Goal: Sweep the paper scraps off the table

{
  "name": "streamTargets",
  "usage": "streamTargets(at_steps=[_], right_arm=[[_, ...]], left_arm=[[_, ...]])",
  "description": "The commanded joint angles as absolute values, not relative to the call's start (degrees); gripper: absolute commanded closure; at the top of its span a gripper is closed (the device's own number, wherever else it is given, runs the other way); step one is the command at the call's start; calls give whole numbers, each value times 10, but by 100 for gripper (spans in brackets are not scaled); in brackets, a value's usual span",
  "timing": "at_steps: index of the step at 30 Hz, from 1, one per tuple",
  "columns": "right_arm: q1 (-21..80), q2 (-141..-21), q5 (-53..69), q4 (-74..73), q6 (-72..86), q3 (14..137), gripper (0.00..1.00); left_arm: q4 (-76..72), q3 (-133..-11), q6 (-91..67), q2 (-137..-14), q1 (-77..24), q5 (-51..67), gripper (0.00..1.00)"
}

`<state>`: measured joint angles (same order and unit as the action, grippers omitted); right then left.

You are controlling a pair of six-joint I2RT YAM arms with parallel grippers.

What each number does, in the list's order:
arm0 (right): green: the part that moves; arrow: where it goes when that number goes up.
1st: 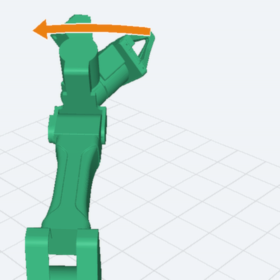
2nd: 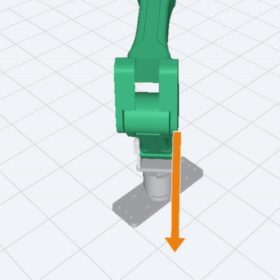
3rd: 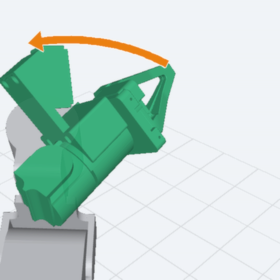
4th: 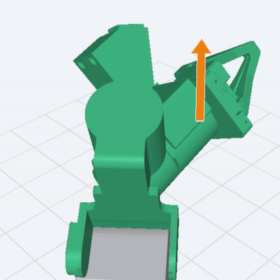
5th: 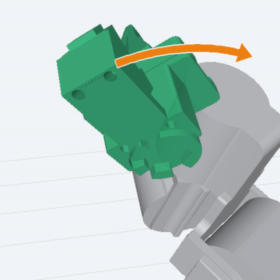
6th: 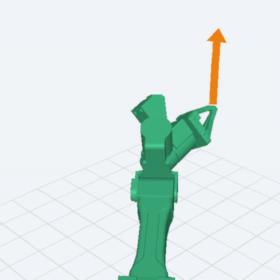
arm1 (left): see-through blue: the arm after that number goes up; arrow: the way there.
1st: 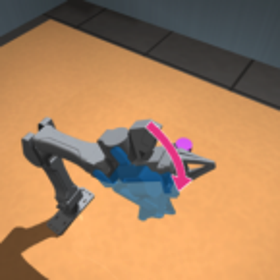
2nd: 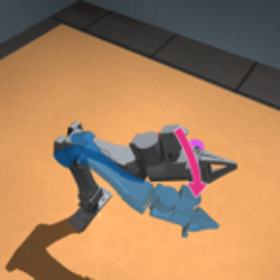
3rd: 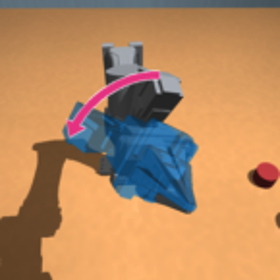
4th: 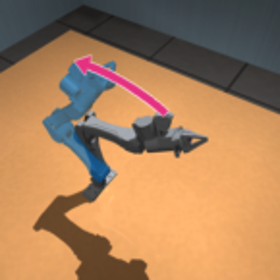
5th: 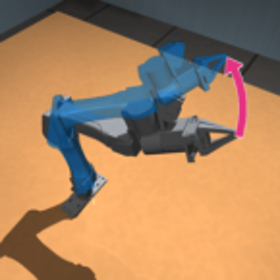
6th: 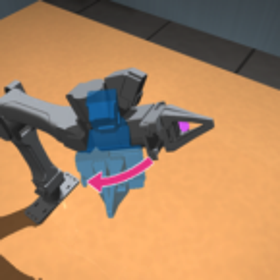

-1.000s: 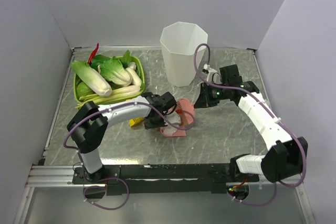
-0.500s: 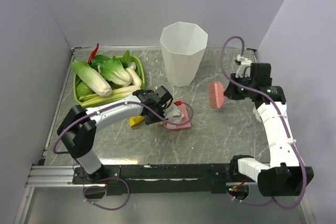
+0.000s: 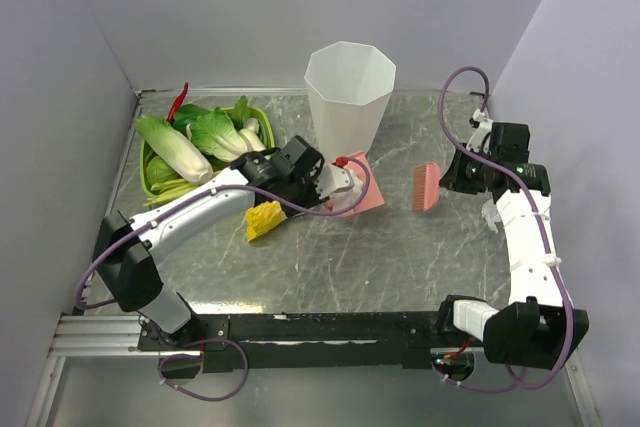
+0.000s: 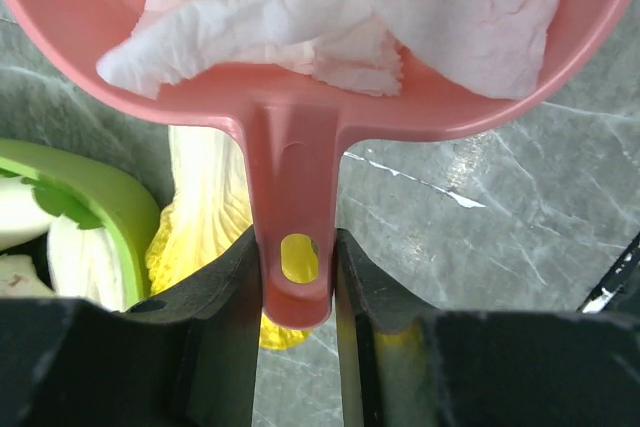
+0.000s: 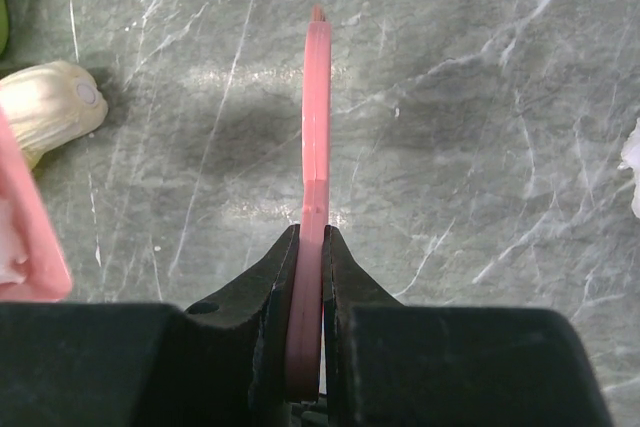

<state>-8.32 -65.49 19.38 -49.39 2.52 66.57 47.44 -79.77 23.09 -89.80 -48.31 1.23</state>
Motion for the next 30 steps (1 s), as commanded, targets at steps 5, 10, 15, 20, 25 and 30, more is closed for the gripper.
streamTargets(at_steps=[5, 10, 15, 20, 25, 30], right_arm=[[-99, -636, 216, -472, 54, 654, 100], [-106, -631, 227, -466, 62, 643, 100], [-120, -614, 221, -461, 80, 621, 100], [-138, -606, 244, -460, 91, 602, 100], [-145, -603, 258, -458, 97, 595, 100], [-151, -601, 275, -452, 108, 584, 100]], left_arm=[[497, -954, 200, -917, -464, 28, 99], [546, -1041, 204, -937, -444, 17, 99], [574, -1100, 196, -951, -419, 2, 99], [576, -1135, 207, -954, -386, -35, 99], [610, -1240, 212, -1007, -336, -47, 99], [628, -1328, 229, -1056, -306, -66, 99]])
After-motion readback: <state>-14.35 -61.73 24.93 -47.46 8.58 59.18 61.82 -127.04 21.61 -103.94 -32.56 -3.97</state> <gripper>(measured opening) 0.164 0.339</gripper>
